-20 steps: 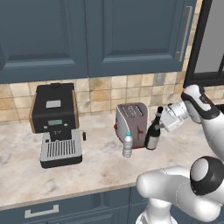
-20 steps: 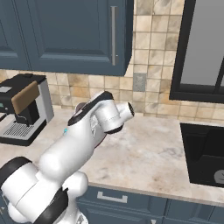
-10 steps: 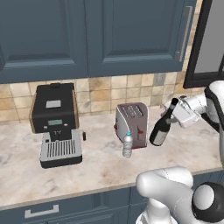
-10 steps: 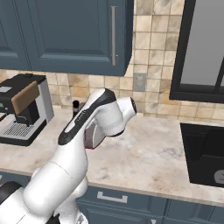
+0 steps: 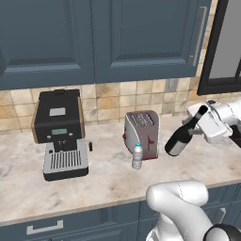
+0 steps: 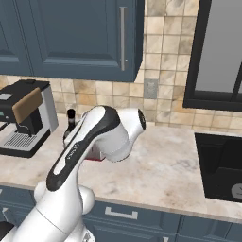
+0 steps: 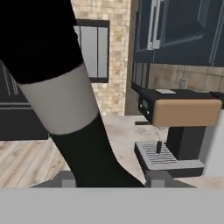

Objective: Place the drinks on the dining counter in a tight cluster.

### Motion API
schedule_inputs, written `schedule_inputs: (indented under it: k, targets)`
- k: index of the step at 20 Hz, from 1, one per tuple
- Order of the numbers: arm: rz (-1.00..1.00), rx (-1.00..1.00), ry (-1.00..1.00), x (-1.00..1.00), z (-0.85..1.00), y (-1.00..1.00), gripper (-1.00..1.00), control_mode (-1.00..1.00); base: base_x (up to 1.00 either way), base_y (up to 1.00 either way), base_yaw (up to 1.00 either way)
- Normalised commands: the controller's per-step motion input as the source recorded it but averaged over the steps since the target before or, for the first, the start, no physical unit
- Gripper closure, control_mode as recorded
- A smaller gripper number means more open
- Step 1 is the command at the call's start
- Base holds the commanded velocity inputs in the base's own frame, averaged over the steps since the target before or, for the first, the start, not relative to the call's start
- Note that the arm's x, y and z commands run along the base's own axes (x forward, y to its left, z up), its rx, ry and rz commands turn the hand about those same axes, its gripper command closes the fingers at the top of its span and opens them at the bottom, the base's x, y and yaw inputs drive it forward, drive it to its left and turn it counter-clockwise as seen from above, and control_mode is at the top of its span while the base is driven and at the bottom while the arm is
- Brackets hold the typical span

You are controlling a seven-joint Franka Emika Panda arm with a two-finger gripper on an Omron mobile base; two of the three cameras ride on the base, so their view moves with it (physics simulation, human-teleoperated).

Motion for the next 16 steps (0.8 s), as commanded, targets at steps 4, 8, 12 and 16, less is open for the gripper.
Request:
schedule_inputs:
  k: [4, 8, 12, 16]
  targets:
    - [-0.02, -0.08, -0.02, -0.04, 0.05, 0.03, 1.0, -1.0, 0.0, 0.0, 0.0]
    - [-0.11, -0.17, 0.07, 0.16, 0.0, 0.2, 1.0, -1.0, 0.0, 0.0, 0.0]
    - [-0.06, -0.08, 0.07, 0.04, 0.0, 0.15, 1.0, -1.0, 0.0, 0.0, 0.0]
    - [0.0, 0.0, 0.08, 0.0, 0.18, 0.02, 1.0, -1.0, 0.0, 0.0, 0.0]
